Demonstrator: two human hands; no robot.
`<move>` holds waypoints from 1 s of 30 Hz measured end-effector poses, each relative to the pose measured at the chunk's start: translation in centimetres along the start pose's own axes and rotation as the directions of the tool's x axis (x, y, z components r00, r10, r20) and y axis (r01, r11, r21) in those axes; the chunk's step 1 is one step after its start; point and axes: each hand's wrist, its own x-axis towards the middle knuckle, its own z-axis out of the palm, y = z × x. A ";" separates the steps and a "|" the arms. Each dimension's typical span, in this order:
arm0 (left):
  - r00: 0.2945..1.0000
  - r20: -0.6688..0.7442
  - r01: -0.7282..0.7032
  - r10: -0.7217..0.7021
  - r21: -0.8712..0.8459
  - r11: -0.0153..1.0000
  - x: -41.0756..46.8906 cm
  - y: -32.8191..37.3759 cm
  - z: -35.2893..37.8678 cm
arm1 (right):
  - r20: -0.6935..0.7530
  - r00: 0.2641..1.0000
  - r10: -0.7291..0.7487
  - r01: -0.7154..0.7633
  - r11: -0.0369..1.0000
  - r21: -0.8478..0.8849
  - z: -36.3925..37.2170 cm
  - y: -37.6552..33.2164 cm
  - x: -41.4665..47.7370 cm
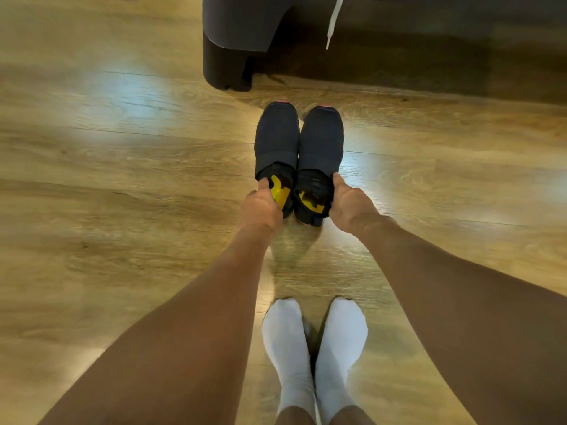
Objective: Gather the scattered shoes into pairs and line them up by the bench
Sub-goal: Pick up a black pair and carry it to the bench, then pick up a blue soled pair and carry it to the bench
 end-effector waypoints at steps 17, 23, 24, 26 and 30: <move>0.902 -0.326 -0.154 0.282 0.368 0.917 -29.5 6.8 -29.9 | -0.072 0.842 -0.535 0.396 0.703 -0.591 -21.8 -15.5 -35.7; 0.810 -0.506 -0.180 0.297 0.267 0.947 -46.0 6.0 -41.1 | -0.083 0.631 -0.771 0.530 0.506 -0.680 -28.3 -21.6 -52.6; 0.800 -0.531 -0.176 0.279 0.237 0.955 -48.8 5.4 -42.3 | -0.088 0.602 -0.794 0.546 0.489 -0.680 -29.0 -22.2 -55.3; 0.762 -0.600 -0.159 0.243 0.191 0.969 -54.5 3.7 -44.2 | -0.088 0.540 -0.837 0.582 0.447 -0.679 -30.0 -23.4 -60.4; 0.663 -0.739 -0.095 0.122 0.079 0.992 -64.8 -0.2 -46.8 | -0.068 0.368 -0.927 0.637 0.305 -0.708 -30.6 -26.1 -69.5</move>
